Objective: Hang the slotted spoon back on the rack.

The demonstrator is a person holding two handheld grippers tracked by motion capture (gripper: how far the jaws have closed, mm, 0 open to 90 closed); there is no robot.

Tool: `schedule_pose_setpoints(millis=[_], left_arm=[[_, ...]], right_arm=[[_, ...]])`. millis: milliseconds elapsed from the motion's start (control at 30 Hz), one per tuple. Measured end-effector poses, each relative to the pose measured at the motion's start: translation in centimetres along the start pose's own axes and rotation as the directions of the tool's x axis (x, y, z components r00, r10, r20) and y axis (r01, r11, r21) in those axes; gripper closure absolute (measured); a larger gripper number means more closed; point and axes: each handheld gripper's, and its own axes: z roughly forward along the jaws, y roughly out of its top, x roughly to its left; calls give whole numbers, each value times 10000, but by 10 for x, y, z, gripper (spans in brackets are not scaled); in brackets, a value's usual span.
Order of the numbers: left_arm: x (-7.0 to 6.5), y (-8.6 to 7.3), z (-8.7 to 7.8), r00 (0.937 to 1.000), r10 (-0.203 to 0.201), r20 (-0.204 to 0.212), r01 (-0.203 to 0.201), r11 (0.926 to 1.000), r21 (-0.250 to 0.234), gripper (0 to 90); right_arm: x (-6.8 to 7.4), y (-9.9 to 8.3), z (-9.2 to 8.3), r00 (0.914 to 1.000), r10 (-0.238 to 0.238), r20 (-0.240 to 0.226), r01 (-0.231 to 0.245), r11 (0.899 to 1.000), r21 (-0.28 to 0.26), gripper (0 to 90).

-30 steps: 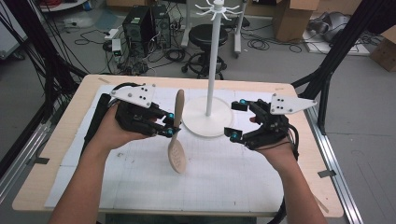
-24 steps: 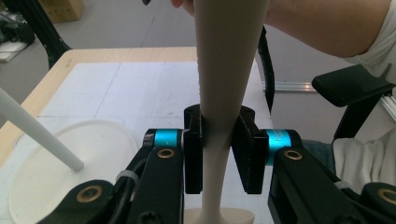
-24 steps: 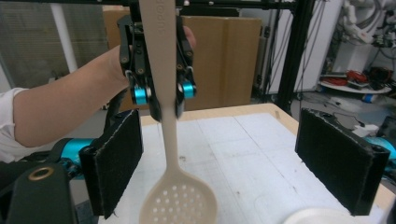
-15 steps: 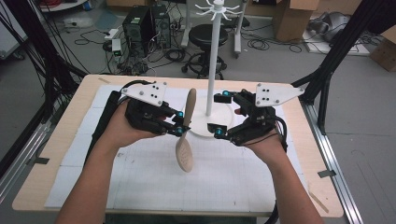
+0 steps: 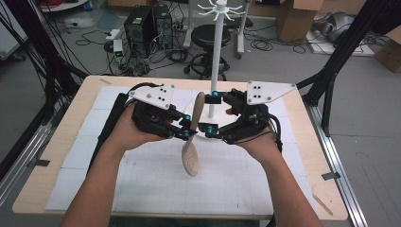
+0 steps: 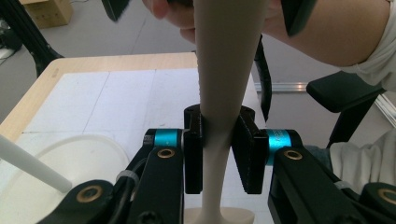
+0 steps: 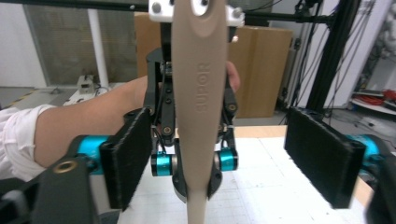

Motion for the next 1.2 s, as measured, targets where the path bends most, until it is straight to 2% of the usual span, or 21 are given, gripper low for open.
schedule_pose_setpoints(millis=[233, 433, 600, 767, 900, 1033, 1100, 1200], left_arm=[[-1, 1, 3, 9999, 30, 106, -29, 10000, -67, 751], [-1, 2, 5, 9999, 41, 138, -40, 10000, -43, 751], [0, 2, 3, 9999, -55, 124, 55, 10000, -39, 751], [0, 1, 3, 10000, 58, 31, -58, 10000, -48, 750], [1, 1, 2, 10000, -56, -41, 55, 9997, -238, 725], [1, -1, -3, 9994, -292, -190, 287, 9993, -249, 611], [1, -4, -6, 9983, -440, -372, 432, 9988, -221, 563], [1, -13, -17, 9935, -814, -799, 785, 9962, -384, 503]], right_arm=[[1, 0, 5, 9999, -11, -124, 13, 9999, 140, 357], [3, 2, 7, 9994, -166, -319, 169, 9998, 84, 502], [4, 2, 7, 9987, -227, -446, 228, 9997, 4, 669], [3, 3, 8, 9985, -148, -528, 151, 9999, 53, 679], [3, 3, 8, 9989, -116, -462, 124, 9998, 168, 682], [2, 4, 7, 9992, -80, -393, 90, 9996, 257, 682], [1, 5, 5, 9994, -110, -315, 118, 9997, 232, 682], [0, 9, -1, 9999, -119, -78, 121, 9997, 234, 682]])
